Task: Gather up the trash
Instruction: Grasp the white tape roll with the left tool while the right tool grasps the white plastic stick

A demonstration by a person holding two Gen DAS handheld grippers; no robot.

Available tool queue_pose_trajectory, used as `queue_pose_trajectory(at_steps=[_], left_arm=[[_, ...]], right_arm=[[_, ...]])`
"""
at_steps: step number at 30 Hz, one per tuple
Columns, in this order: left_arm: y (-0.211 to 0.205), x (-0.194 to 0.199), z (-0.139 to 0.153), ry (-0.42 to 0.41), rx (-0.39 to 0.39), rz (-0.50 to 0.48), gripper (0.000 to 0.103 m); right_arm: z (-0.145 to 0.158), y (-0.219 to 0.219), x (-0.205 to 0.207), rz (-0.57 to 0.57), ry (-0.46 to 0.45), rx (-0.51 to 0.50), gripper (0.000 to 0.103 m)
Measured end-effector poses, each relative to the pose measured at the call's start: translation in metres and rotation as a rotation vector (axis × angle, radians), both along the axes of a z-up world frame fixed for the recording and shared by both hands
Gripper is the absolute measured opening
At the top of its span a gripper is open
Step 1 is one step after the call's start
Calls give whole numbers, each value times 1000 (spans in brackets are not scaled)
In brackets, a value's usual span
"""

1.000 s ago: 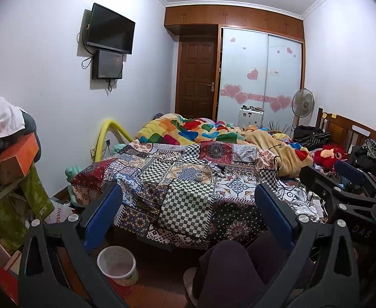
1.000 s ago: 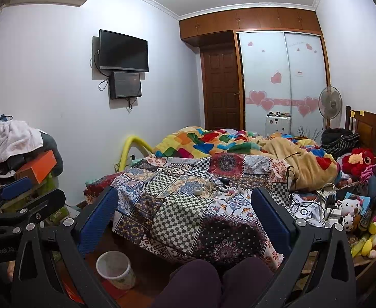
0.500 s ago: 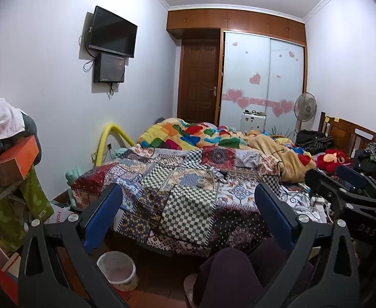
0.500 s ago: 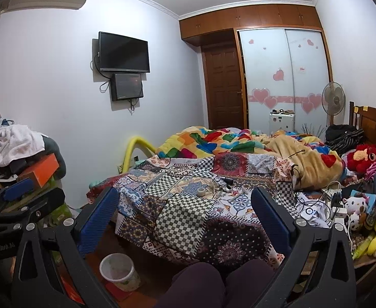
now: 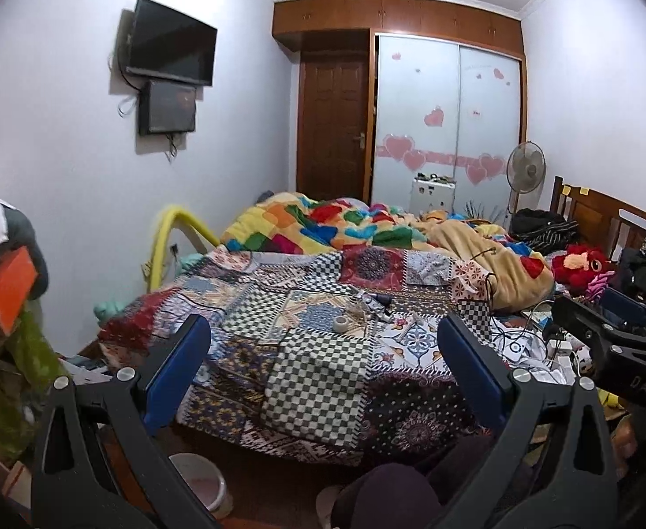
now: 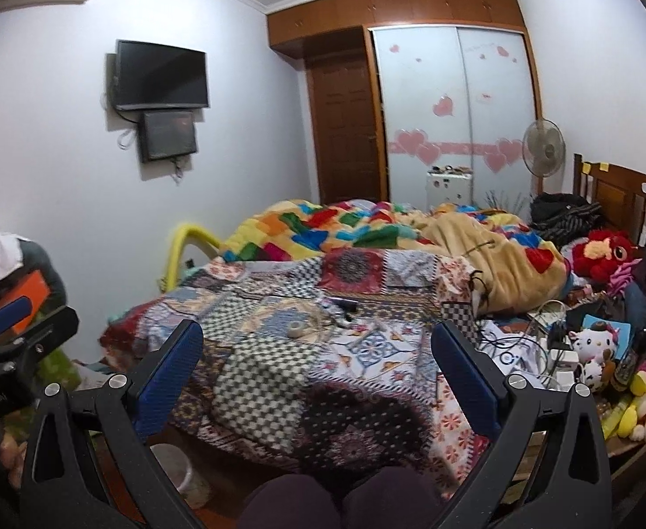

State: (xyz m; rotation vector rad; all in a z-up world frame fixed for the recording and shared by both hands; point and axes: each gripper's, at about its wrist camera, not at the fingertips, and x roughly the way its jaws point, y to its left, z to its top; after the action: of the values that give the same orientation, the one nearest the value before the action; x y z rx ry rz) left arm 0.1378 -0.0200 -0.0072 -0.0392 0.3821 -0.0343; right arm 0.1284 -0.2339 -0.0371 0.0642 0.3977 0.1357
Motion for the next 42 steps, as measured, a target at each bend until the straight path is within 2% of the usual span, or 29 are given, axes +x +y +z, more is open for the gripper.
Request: queue_pose_trajectory(at_steps=[11, 15, 20, 22, 25, 27, 31, 34, 36, 40, 42], left_arm=[[-25, 140, -27, 125, 42, -20, 103], [-31, 199, -53, 208, 33, -35, 103], [-31, 267, -98, 339, -44, -56, 102], [-32, 292, -115, 376, -45, -52, 100], [-37, 326, -140, 419, -29, -45, 97], [-39, 347, -156, 440, -25, -39, 95], [-41, 381, -190, 491, -26, -41, 89], [-41, 399, -211, 520, -37, -45, 86], [-41, 408, -222, 534, -47, -45, 84], [-41, 425, -243, 563, -50, -49, 76], [-42, 433, -254, 580, -48, -59, 73]], right_arm=[[-22, -41, 105, -56, 146, -17, 103], [-39, -49, 143, -60, 203, -31, 103], [-70, -57, 195, -61, 294, -28, 102], [-85, -59, 215, -58, 333, -24, 101], [-106, -62, 245, -48, 384, -23, 96], [-124, -63, 265, -29, 435, -20, 87], [-151, -63, 299, -2, 496, -21, 80], [-168, -62, 318, 20, 521, -28, 75], [-182, -62, 334, 37, 547, -26, 67], [-203, -61, 359, 48, 580, -32, 61], [-211, -61, 369, 61, 585, -35, 54]])
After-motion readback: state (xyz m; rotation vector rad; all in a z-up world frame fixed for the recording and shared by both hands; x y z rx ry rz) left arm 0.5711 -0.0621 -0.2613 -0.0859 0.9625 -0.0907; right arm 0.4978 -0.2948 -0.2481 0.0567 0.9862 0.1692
